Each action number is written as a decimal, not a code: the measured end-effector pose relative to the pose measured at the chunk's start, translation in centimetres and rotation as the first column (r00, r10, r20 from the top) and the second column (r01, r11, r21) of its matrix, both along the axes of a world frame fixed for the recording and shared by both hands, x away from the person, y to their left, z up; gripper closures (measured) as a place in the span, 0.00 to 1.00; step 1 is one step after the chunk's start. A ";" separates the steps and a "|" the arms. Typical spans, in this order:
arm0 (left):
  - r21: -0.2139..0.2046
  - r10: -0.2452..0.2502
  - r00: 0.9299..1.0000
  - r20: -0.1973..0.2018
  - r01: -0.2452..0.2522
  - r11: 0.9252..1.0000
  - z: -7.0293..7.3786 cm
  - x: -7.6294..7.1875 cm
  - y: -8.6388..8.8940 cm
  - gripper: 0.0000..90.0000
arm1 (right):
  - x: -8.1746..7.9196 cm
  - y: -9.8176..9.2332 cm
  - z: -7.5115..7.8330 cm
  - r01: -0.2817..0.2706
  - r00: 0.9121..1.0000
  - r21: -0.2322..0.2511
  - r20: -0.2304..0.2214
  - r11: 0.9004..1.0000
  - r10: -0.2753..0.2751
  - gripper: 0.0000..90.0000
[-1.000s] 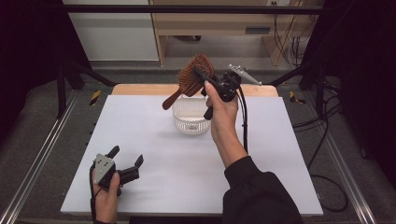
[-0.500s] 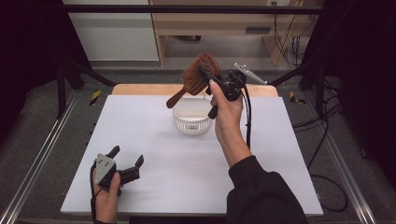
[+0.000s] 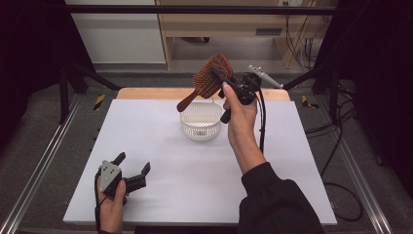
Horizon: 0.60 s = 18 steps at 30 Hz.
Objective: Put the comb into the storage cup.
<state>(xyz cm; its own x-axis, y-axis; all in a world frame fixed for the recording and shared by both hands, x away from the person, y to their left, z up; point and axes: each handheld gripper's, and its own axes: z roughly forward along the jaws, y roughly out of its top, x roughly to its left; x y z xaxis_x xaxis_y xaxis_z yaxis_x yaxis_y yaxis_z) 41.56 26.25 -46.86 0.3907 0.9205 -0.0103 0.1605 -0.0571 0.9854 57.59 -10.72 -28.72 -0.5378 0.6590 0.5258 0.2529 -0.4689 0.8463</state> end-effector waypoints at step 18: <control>-0.002 -0.002 1.000 -0.002 0.002 1.000 0.0 0.0 0.0 0.04 | -0.2 -1.8 -0.1 0.035 0.999 0.011 0.009 0.999 -0.035 0.57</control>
<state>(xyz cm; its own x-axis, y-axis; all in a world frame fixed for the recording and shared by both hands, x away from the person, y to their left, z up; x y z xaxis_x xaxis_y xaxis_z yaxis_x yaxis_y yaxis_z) 41.57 26.25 -46.89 0.3923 0.9198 -0.0126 0.1624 -0.0558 0.9852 57.41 -12.55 -28.80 -0.5191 0.6718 0.5285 0.2287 -0.4866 0.8432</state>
